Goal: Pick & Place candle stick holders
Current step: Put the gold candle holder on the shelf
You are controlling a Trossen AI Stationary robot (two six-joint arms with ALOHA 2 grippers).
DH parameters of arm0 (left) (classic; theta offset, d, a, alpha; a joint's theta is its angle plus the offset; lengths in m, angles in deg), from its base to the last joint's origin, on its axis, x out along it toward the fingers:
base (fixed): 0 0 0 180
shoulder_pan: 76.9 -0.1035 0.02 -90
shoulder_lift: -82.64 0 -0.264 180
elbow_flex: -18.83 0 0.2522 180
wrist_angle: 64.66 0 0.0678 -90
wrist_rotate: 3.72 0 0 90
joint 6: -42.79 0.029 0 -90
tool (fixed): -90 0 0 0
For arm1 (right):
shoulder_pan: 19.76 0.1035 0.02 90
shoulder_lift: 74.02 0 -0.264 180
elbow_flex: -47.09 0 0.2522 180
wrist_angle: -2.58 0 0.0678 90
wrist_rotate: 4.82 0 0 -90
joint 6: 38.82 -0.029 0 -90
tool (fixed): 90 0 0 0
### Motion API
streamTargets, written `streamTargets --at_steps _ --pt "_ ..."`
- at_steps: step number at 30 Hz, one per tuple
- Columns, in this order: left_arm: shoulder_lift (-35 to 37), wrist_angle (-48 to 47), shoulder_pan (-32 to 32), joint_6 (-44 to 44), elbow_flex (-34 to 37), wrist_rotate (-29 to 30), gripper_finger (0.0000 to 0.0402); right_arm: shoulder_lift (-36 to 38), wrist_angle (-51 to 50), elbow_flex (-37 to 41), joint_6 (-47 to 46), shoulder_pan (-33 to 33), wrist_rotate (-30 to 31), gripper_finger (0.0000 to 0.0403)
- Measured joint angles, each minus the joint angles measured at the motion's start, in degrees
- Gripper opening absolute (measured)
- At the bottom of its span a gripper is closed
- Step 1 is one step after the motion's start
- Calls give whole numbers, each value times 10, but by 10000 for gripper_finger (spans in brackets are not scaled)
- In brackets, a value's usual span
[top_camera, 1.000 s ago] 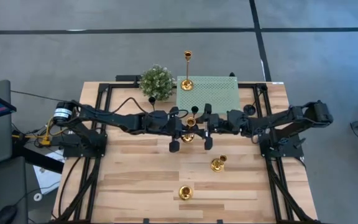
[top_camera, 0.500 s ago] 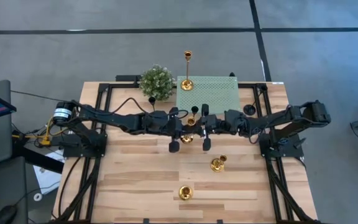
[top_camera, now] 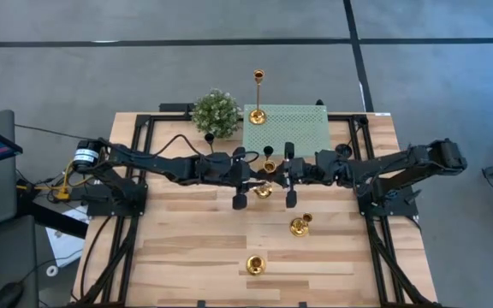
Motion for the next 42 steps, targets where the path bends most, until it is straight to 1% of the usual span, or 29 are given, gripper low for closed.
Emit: streamTargets --at_steps 6,11,14,17,19,23,25,30,32,33,38,42 --pt "38 -6 0 2 0 0 122 46 -90 0 -1 12 57 3" --pt "100 -85 0 -3 0 -1 136 94 -147 0 -15 28 101 2" --pt "137 -135 0 -34 0 -2 136 127 -188 0 -22 40 131 2" --pt "165 -184 0 -70 0 -2 132 160 -223 0 -41 46 144 2" --pt "180 -217 1 -85 0 -2 128 186 -243 1 -49 49 146 1" --pt "193 -254 4 -97 0 -2 120 233 -251 1 -46 49 146 1" --pt "195 -270 9 -97 0 -2 117 256 -251 0 -30 36 146 1" --pt "186 -281 17 -98 0 -3 112 284 -262 0 3 -33 147 1" --pt "183 -281 19 -98 0 -3 111 286 -263 0 14 -66 133 1" --pt "183 -281 20 -97 0 -3 111 285 -261 0 19 -86 118 1" --pt "183 -280 20 -95 0 -3 110 262 -219 0 18 -185 28 1" --pt "184 -279 20 -88 0 -3 106 239 -176 0 -1 -265 -51 1"
